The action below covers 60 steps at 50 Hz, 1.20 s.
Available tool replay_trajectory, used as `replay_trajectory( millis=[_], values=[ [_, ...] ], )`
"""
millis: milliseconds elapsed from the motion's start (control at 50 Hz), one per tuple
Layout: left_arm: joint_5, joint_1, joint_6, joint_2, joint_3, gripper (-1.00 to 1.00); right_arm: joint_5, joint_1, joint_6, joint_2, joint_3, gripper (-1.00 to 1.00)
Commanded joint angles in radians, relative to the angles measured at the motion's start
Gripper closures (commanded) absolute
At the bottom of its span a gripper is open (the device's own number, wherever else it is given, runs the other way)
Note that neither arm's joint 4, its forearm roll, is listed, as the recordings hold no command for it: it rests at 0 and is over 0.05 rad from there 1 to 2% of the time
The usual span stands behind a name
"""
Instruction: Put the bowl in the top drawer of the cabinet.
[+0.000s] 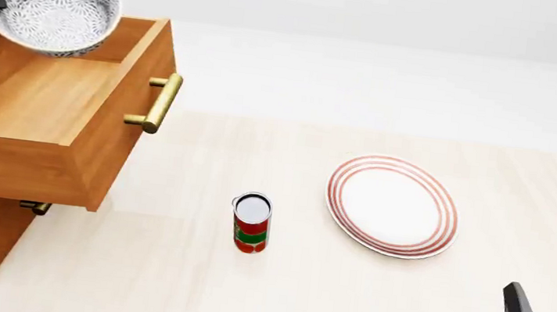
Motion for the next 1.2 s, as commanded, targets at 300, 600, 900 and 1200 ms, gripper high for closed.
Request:
replay_trajectory(
  millis=[300, 600, 900, 1200],
  values=[
    [-0.050, 0.037, 0.001, 0.033, 0.052, 1.00, -0.001, 0.002, 0.001, 0.000, 0.000, -1.00],
    [-0.060, 0.054, 0.005, 0.035, 0.064, 1.00, -0.001, 0.002, 0.001, 0.000, 0.000, -1.00],
    [-0.072, 0.064, 0.007, 0.041, 0.080, 1.00, -0.001, 0.002, 0.001, 0.000, 0.000, -1.00],
    [-0.094, 0.070, 0.000, 0.046, 0.108, 1.00, -0.001, 0.002, 0.001, 0.000, 0.000, -1.00]
  ],
)
